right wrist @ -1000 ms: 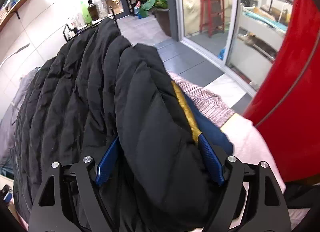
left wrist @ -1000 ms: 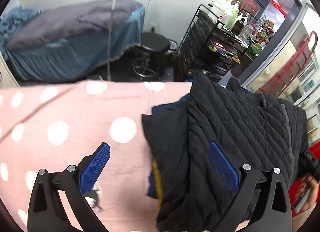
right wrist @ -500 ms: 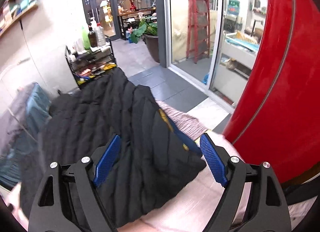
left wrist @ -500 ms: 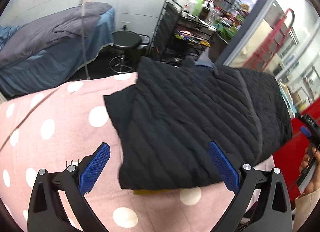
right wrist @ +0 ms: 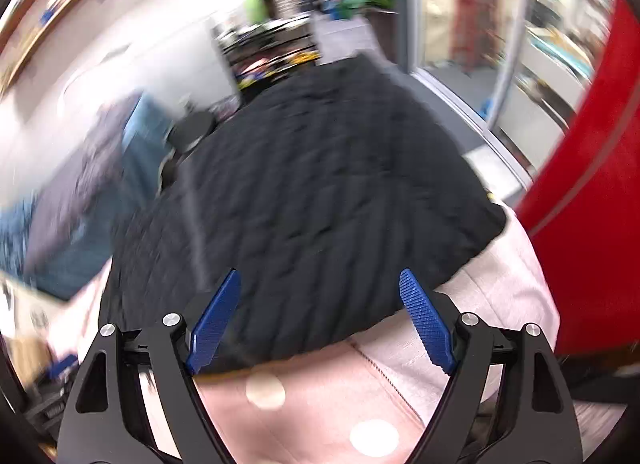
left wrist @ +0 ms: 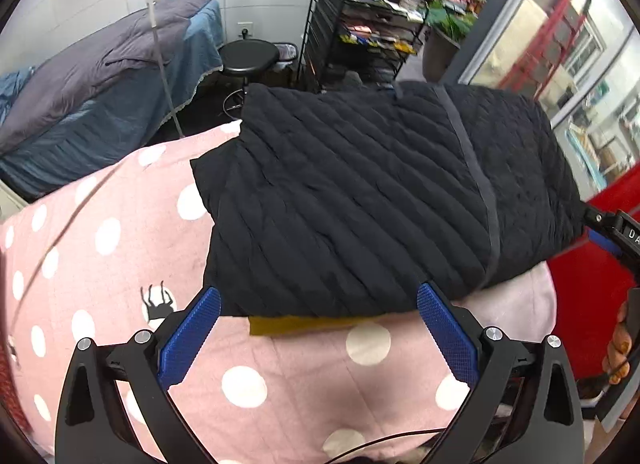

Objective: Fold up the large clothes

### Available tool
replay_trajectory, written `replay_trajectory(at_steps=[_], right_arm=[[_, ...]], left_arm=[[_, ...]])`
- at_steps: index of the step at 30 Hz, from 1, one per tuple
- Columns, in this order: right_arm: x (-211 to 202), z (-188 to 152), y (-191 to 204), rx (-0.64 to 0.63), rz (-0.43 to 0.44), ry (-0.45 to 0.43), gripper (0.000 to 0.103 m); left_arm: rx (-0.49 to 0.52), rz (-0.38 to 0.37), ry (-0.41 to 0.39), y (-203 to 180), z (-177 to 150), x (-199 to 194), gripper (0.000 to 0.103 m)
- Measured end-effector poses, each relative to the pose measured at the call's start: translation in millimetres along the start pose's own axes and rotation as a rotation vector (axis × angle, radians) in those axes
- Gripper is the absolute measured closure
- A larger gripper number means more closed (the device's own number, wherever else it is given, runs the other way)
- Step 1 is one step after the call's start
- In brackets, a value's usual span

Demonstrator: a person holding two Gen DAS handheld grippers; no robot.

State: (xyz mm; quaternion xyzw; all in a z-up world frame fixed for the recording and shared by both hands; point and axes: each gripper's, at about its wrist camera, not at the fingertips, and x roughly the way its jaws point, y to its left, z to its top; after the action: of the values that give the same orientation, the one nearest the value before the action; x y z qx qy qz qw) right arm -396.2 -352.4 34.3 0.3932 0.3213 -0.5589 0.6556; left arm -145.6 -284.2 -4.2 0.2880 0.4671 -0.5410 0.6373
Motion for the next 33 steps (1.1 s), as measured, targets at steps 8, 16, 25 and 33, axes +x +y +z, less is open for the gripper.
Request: replay_trajectory(at_steps=[8,16,25,33], right_arm=[[-16.6,-17.8,67.0,-0.259,-0.057,0.004,0.022],[-19.5,-30.8,80.0,-0.332,-0.123,0.017,0.022],[-15.0,-37.3,79.7,-0.358,-0.155,0.044,0.022],[-12.6,-40.4,82.5,-0.373,-0.151,0.047,0.022]], left_arm=[[0.054,0.048,0.046,-15.9,-11.2,-3.1,0.007],[0.094,0.06,0.036,-25.1,-16.0,-4.6,0.007],[0.116,0.1,0.032,-27.0,-17.7,-3.5,0.007],[0.118,0.103,0.028,-28.3,-18.4,-4.4,0.007]])
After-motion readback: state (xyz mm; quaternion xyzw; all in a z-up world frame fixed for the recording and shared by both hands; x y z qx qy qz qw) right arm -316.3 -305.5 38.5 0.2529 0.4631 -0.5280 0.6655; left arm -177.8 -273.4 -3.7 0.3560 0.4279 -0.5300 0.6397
